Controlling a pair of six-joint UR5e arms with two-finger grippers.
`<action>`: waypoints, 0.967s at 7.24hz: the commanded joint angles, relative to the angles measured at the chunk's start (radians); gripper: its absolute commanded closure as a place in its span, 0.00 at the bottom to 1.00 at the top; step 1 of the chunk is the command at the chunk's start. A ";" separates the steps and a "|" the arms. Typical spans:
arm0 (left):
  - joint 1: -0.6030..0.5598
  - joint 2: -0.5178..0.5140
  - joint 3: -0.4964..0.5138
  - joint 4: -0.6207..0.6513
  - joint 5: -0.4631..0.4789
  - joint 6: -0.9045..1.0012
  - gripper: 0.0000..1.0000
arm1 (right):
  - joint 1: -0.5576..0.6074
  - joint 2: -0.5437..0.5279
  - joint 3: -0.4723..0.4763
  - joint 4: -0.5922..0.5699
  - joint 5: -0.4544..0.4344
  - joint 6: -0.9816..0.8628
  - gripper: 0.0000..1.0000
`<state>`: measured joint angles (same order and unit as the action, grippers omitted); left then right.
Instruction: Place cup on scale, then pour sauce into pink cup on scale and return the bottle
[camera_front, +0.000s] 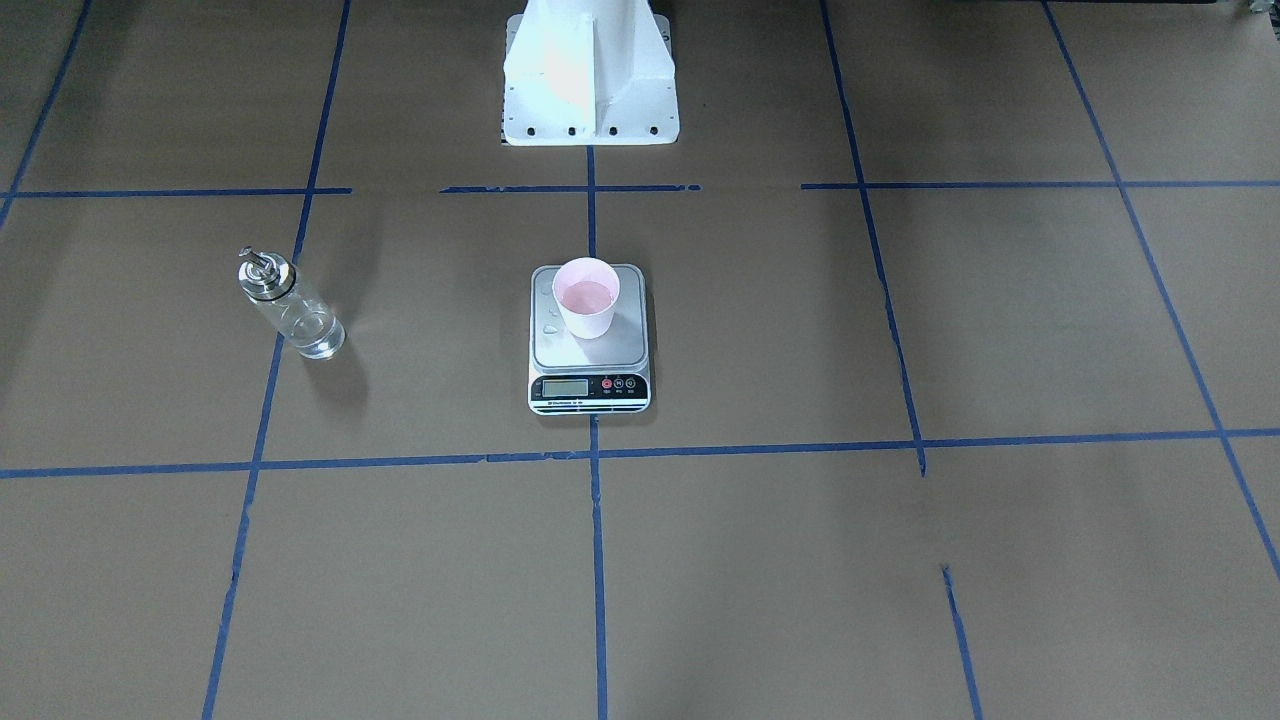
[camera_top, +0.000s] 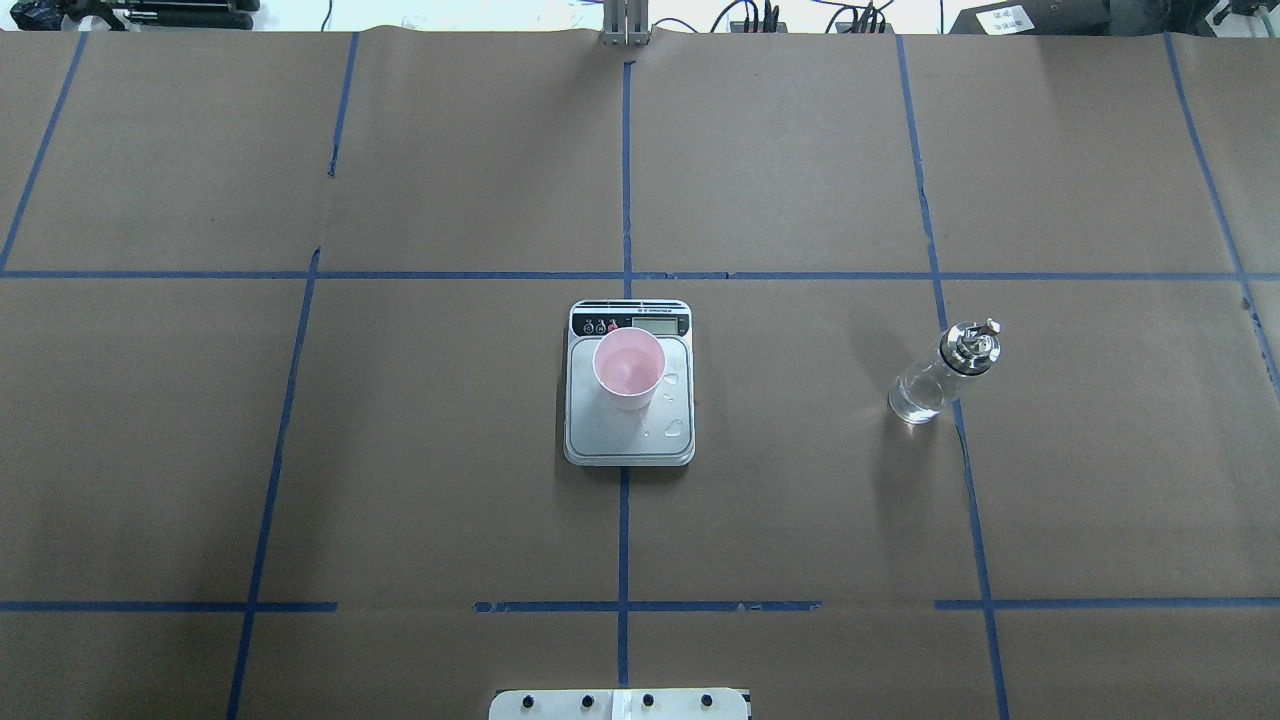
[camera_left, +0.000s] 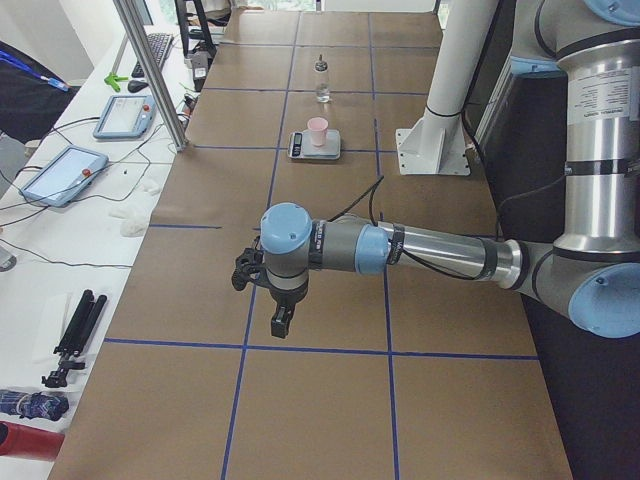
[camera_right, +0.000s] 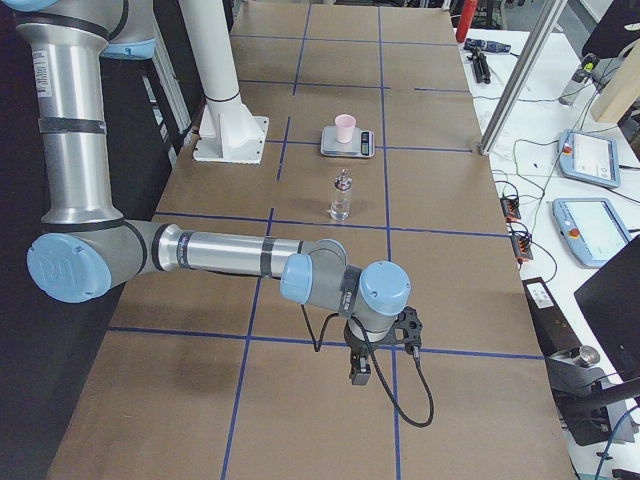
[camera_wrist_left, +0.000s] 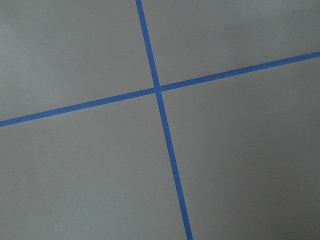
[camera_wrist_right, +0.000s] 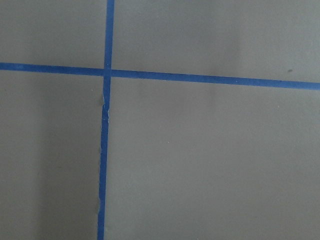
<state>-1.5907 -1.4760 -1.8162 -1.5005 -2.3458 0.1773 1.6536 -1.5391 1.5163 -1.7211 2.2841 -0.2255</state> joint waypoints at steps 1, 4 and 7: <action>0.000 0.000 0.004 -0.004 0.000 0.001 0.00 | 0.000 -0.003 -0.002 -0.002 0.000 -0.002 0.00; 0.000 0.011 0.012 -0.003 -0.006 0.001 0.00 | 0.000 -0.003 -0.004 -0.002 0.000 -0.003 0.00; 0.000 0.010 0.003 -0.006 0.002 0.001 0.00 | 0.000 -0.015 -0.001 -0.002 0.002 0.000 0.00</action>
<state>-1.5908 -1.4664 -1.8113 -1.5051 -2.3460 0.1779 1.6536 -1.5504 1.5136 -1.7219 2.2851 -0.2268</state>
